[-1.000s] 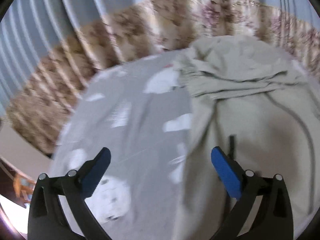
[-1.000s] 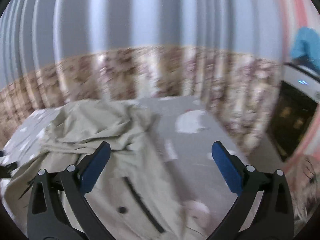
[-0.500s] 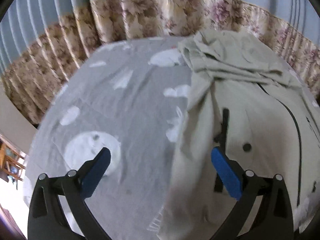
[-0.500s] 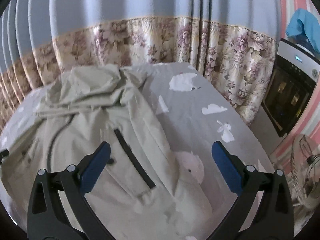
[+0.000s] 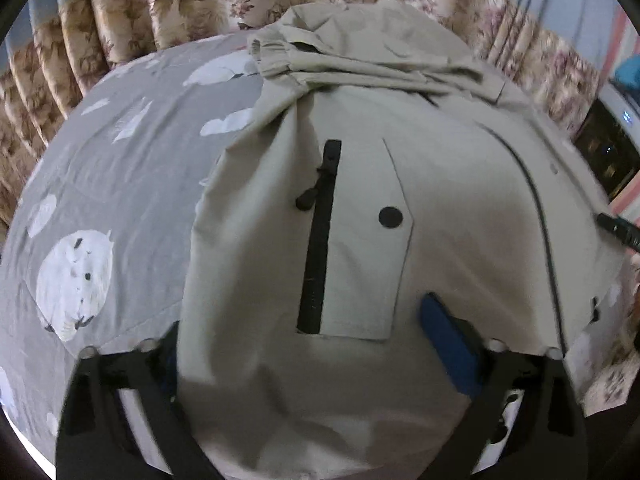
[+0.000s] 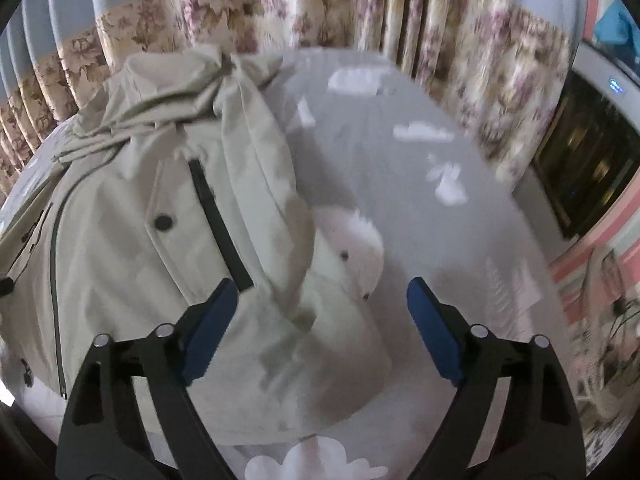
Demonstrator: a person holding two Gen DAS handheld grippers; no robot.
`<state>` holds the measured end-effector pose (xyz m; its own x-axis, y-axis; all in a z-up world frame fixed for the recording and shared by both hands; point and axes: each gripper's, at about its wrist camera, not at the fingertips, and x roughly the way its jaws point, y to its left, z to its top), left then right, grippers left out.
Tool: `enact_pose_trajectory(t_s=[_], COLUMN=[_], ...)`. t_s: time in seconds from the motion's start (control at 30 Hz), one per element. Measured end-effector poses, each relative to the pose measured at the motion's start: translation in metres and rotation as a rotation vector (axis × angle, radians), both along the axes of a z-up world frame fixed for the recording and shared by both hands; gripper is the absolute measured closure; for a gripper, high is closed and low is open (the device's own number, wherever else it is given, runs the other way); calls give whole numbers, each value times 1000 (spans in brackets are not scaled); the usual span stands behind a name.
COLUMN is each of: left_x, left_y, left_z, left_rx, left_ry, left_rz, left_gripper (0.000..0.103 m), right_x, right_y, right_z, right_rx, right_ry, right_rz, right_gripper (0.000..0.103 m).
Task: Fold large clothes
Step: 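Grasp the jacket hem with the right tool while the left tool smooths the front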
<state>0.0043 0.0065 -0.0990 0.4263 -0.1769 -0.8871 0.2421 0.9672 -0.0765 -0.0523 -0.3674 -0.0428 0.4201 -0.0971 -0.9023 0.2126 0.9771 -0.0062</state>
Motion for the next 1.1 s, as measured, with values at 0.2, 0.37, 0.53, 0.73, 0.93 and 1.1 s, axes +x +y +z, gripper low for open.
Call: enact_pose_trajectory(t_s=[0.2, 0.37, 0.53, 0.73, 0.93, 1.1], left_x=[3, 16, 7, -3, -4, -7], left_y=[10, 57, 73, 64, 66, 57], left_z=[14, 36, 31, 18, 18, 3], left_rx=[-38, -17, 15, 116, 48, 118], left_ry=[-29, -83, -56, -97, -77, -61], left_rz=[-46, 21, 24, 80, 133, 153], left_gripper=[82, 100, 98, 11, 11, 11], right_x=[-4, -12, -22, -29, -22, -26], right_y=[-7, 14, 22, -5, 10, 30], right_z=[2, 26, 25, 19, 20, 7], right_rx=[152, 237, 187, 233, 155, -24], right_ry=[0, -53, -11, -26, -58, -87], right_rz=[-29, 32, 45, -56, 1, 51], right_gripper=[89, 93, 93, 43, 33, 33])
